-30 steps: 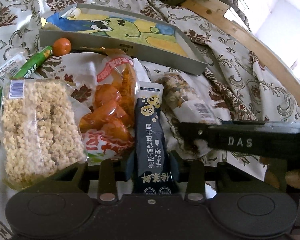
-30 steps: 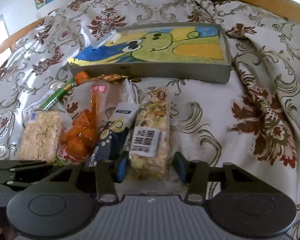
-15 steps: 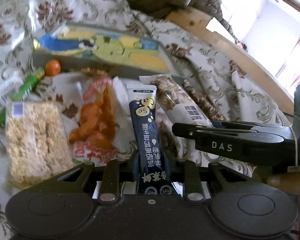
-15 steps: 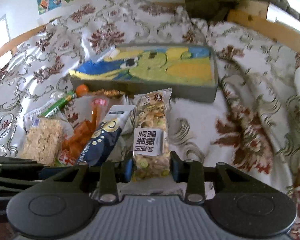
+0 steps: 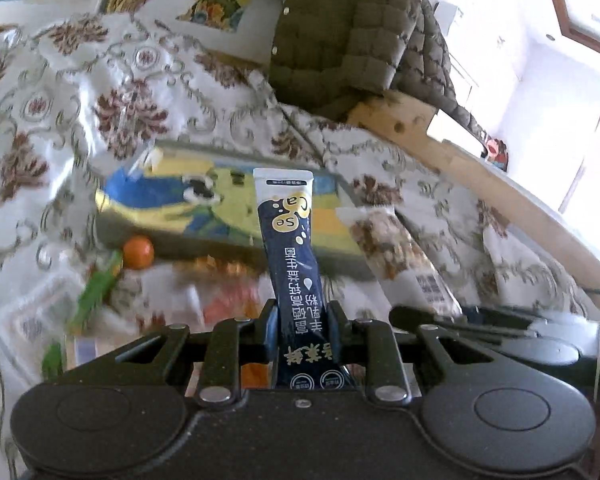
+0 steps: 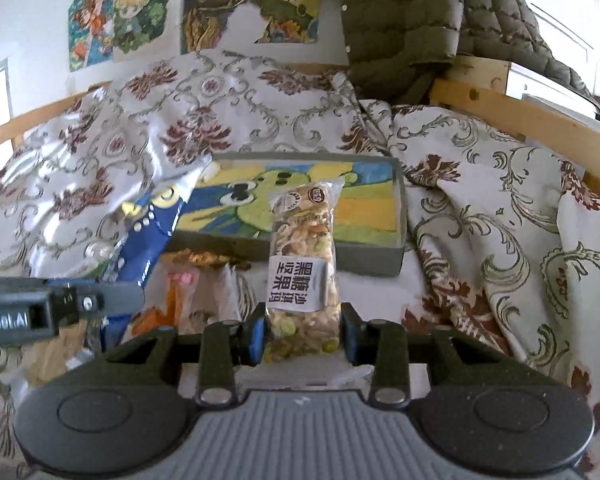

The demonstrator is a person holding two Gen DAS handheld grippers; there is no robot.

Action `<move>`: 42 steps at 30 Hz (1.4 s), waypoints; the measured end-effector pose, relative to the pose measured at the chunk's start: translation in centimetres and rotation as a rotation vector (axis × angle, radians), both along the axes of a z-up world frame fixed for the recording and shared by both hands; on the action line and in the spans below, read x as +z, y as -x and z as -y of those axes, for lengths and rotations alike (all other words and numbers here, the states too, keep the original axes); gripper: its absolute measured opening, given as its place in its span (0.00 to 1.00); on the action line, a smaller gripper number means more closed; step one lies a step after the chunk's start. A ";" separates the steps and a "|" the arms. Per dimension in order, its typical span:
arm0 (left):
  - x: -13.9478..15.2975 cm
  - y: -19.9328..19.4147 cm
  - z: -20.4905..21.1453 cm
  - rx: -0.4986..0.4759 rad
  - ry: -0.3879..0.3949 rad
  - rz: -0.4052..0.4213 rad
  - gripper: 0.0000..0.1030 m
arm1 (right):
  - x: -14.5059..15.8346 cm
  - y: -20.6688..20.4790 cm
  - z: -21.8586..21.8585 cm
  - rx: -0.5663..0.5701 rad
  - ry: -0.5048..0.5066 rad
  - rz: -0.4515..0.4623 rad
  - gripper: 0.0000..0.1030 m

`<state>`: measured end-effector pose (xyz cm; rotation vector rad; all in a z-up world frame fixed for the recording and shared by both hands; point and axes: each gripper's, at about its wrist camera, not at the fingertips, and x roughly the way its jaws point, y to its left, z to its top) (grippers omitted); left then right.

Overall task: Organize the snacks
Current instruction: 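Carry the stick pack with the left tool while the right tool carries the nut bar over the gray tray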

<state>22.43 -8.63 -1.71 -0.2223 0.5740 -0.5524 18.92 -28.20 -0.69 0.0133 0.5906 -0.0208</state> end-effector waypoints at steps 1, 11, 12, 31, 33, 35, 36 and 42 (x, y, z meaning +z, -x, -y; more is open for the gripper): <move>0.3 -0.7 0.1 0.008 0.007 0.005 0.26 | 0.0 -0.4 0.4 -0.005 -0.013 0.005 0.39; 1.1 -9.3 3.8 0.090 0.056 -0.009 0.26 | 0.3 -6.6 4.7 -0.101 -0.204 0.078 0.39; 1.2 -10.1 4.3 0.094 0.060 -0.010 0.26 | 0.2 -7.5 5.2 -0.112 -0.219 0.087 0.39; -1.9 -21.0 8.1 0.144 -0.017 -0.180 0.26 | -3.5 -16.9 7.5 -0.133 -0.246 0.042 0.40; -2.4 -21.4 8.1 0.156 -0.030 -0.206 0.26 | -4.3 -17.4 7.9 -0.141 -0.270 0.018 0.40; -2.9 -21.9 8.2 0.155 -0.045 -0.238 0.27 | -4.8 -17.8 7.9 -0.148 -0.269 0.016 0.40; -3.1 -22.0 8.3 0.153 -0.054 -0.249 0.27 | -4.8 -18.0 7.8 -0.146 -0.254 0.018 0.40; -3.5 -21.7 8.4 0.143 -0.089 -0.263 0.30 | -4.7 -18.6 7.3 -0.142 -0.215 0.009 0.44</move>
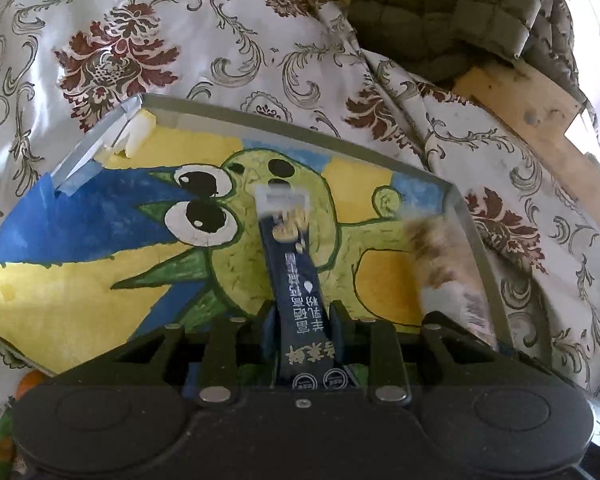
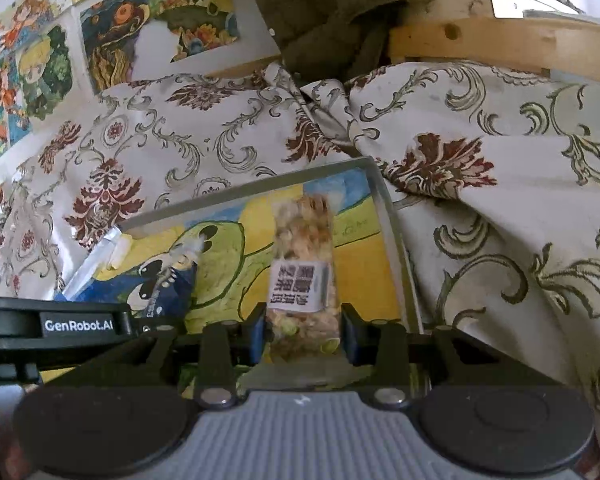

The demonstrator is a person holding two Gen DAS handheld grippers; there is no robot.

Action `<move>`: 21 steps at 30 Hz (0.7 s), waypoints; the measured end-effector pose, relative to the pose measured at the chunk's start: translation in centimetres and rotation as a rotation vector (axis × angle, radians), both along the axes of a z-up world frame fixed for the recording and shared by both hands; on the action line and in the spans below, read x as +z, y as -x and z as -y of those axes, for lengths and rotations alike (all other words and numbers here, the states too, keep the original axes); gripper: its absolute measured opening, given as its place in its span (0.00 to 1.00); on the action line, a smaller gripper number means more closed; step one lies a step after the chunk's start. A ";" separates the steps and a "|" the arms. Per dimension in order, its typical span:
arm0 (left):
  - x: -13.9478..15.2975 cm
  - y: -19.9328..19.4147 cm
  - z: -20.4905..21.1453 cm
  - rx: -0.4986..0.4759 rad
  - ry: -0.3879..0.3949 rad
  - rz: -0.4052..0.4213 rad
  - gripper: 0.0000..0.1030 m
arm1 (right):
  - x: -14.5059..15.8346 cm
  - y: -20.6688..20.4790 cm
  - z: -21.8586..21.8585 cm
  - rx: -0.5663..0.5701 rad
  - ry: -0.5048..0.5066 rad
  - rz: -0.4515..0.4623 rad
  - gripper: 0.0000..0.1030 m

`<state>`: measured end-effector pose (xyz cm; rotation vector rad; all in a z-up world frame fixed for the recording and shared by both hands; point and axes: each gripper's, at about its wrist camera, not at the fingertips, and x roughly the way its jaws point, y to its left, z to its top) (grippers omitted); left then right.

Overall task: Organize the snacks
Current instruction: 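Carry the stick pack with the left tool while the right tool carries the nut bar over the gray tray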

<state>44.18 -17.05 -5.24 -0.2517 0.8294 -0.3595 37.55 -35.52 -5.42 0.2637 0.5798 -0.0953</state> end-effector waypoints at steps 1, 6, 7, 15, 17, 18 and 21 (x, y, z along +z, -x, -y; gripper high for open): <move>0.0 0.0 -0.1 0.001 0.000 -0.002 0.30 | 0.0 0.0 -0.1 0.005 0.009 -0.005 0.44; 1.2 0.5 -0.6 0.027 0.010 0.007 0.57 | 0.6 0.3 -0.2 0.019 0.022 0.000 0.57; 1.6 0.7 -0.7 0.033 0.015 0.017 0.61 | 0.8 0.5 0.0 0.019 0.016 0.005 0.58; 6.4 3.5 -2.1 0.067 -0.017 0.168 0.88 | 4.6 3.1 1.5 -0.030 -0.017 0.092 0.83; 7.7 4.3 -2.5 0.086 -0.013 0.186 0.92 | 5.8 4.0 1.8 -0.046 -0.014 0.118 0.86; 8.3 4.8 -2.7 0.094 -0.012 0.195 0.93 | 6.5 4.5 1.9 -0.052 -0.018 0.130 0.87; 10.3 6.7 -3.2 0.107 -0.008 0.255 0.97 | 8.3 6.4 2.2 -0.055 -0.041 0.172 0.92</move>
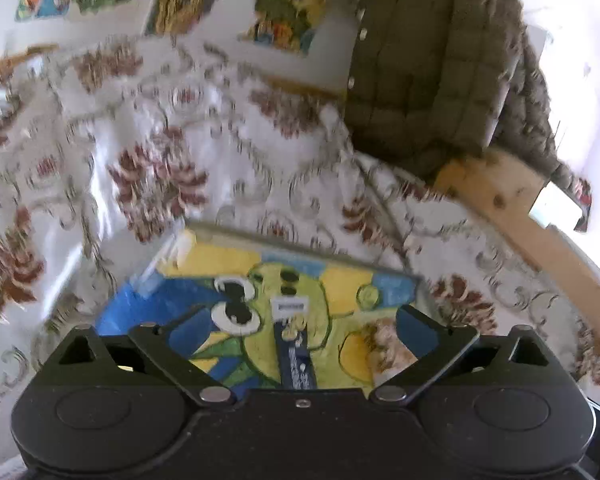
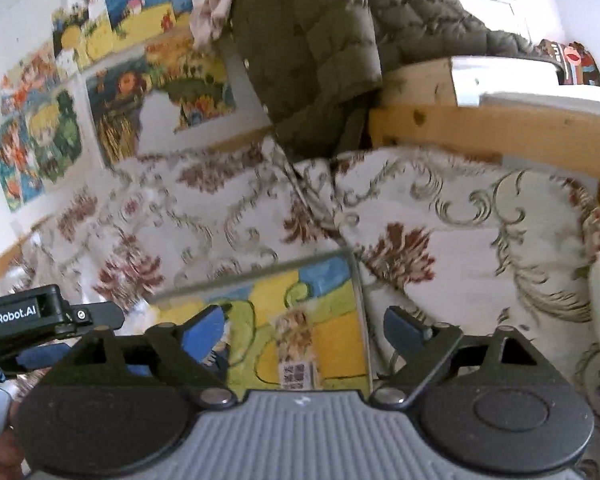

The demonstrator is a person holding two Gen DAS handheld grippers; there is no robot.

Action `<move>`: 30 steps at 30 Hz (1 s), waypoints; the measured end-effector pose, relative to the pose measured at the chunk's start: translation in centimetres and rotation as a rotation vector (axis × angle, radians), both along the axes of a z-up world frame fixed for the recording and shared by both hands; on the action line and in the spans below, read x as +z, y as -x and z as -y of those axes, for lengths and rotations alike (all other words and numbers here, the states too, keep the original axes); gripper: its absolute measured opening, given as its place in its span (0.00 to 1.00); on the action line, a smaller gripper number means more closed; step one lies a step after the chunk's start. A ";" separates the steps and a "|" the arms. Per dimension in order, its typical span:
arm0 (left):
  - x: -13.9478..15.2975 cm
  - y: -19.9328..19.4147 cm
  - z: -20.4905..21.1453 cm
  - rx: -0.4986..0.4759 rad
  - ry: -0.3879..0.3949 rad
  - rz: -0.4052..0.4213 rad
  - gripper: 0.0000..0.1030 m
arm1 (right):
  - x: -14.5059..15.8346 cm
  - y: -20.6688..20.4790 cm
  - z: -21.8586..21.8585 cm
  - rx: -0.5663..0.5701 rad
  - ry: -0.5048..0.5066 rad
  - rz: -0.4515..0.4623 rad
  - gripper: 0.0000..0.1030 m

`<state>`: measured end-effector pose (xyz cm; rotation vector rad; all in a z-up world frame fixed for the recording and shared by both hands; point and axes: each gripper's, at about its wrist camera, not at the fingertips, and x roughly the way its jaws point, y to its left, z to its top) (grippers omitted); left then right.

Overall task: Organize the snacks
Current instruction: 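Carry the stick pack with the left tool while the right tool carries the nut bar over the gray tray, then open the left tool to drop the stick pack while the right tool releases the nut bar into the tray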

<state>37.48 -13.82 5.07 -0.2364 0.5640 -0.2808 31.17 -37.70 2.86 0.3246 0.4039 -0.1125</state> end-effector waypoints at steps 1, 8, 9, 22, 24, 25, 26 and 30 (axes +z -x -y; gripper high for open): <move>0.6 0.7 -0.2 0.000 -0.001 0.020 0.99 | 0.6 0.7 -0.1 0.001 0.003 0.016 0.93; 3.1 6.1 -2.2 -0.010 0.020 0.134 0.99 | 4.0 5.0 -1.7 -0.030 0.071 0.090 1.00; 3.2 6.8 -2.4 -0.008 0.016 0.148 0.99 | 4.4 5.6 -1.9 -0.035 0.070 0.100 1.00; 3.3 16.2 -5.2 -0.025 -0.095 0.283 0.99 | 4.6 14.7 -5.2 -0.055 0.134 0.187 1.00; 3.2 17.5 -5.7 -0.057 -0.091 0.287 0.99 | 4.5 16.0 -5.8 -0.064 0.142 0.192 1.00; 3.2 18.3 -6.0 -0.067 -0.087 0.298 0.99 | 4.5 16.6 -6.1 -0.069 0.151 0.194 1.00; 3.2 18.9 -6.3 -0.068 -0.089 0.310 0.99 | 4.6 17.2 -6.5 -0.070 0.164 0.200 1.00; 3.1 21.5 -7.5 -0.054 -0.103 0.335 0.99 | 4.9 19.6 -8.1 -0.069 0.214 0.224 1.00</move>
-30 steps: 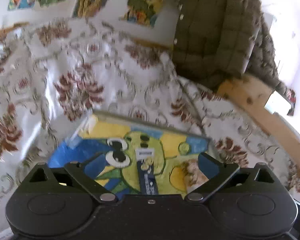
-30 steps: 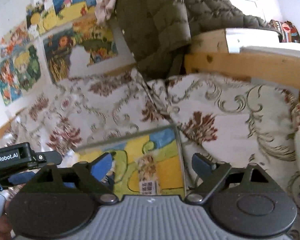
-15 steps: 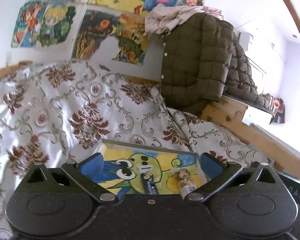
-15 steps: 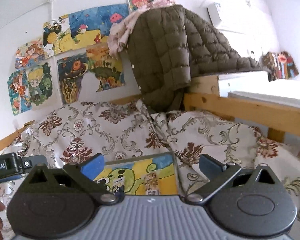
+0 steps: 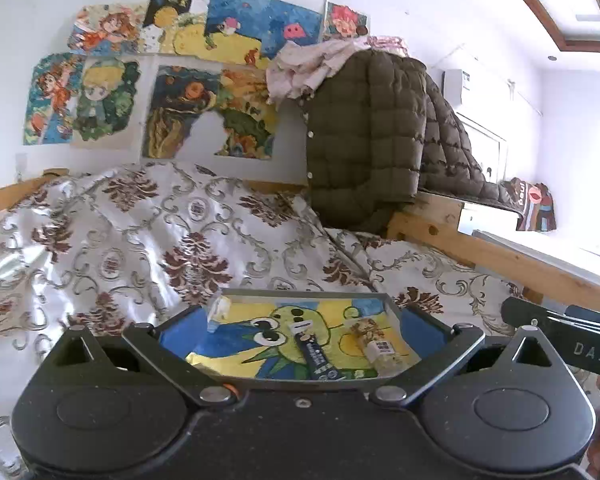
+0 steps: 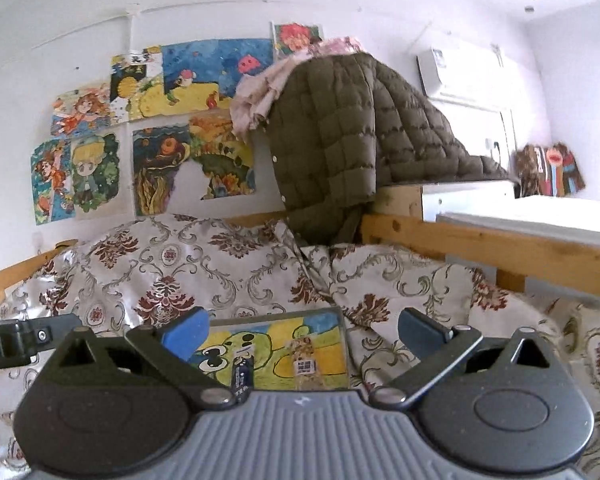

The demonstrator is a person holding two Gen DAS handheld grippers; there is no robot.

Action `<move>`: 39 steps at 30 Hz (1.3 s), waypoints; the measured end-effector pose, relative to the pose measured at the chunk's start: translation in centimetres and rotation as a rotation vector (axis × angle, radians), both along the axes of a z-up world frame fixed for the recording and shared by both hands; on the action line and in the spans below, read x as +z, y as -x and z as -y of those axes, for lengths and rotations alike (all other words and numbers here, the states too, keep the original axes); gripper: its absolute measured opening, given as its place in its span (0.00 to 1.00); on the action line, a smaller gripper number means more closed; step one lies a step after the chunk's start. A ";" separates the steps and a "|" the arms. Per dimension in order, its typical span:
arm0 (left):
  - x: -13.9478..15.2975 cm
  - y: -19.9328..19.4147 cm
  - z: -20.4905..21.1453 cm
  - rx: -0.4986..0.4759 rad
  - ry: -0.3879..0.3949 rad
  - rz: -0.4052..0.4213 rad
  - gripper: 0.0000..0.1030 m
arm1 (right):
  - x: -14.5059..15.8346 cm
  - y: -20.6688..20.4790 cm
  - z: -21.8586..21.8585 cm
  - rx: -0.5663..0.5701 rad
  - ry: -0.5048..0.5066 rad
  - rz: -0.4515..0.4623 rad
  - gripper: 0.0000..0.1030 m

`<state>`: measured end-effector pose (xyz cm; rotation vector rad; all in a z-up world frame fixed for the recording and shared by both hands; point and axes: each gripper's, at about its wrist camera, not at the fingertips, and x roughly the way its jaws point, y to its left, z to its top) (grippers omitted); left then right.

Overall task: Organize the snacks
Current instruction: 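Open the left tool to drop the stick pack while the right tool releases the nut bar into the tray, then withdraw both open tools from the tray back toward the snack pile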

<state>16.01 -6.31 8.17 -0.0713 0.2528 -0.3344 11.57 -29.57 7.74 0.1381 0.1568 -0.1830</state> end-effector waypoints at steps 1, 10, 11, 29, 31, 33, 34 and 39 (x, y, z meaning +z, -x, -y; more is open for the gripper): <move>-0.1 0.6 -0.4 0.004 -0.001 0.005 0.99 | 0.0 0.5 -0.4 0.003 0.004 0.001 1.00; -1.7 4.4 -4.6 0.059 -0.100 -0.041 0.99 | -2.0 4.4 -3.0 0.079 -0.022 -0.076 1.00; -1.9 4.8 -5.0 0.062 -0.111 -0.046 0.99 | -2.3 4.6 -3.2 0.080 -0.024 -0.090 1.00; -6.8 8.0 -8.0 0.063 -0.132 -0.243 0.99 | -6.0 7.4 -6.3 0.112 -0.078 -0.340 1.00; -6.9 7.9 -7.9 0.076 -0.148 -0.253 0.99 | -6.2 7.3 -6.7 0.121 -0.069 -0.355 1.00; -7.0 7.7 -7.9 0.087 -0.153 -0.263 0.99 | -6.2 7.2 -6.9 0.126 -0.066 -0.366 1.00; -7.0 7.6 -7.9 0.093 -0.154 -0.268 0.99 | -6.3 7.0 -6.8 0.125 -0.066 -0.372 1.00; -7.3 7.0 -7.9 0.120 -0.164 -0.308 0.99 | -6.8 6.3 -6.9 0.127 -0.071 -0.420 1.00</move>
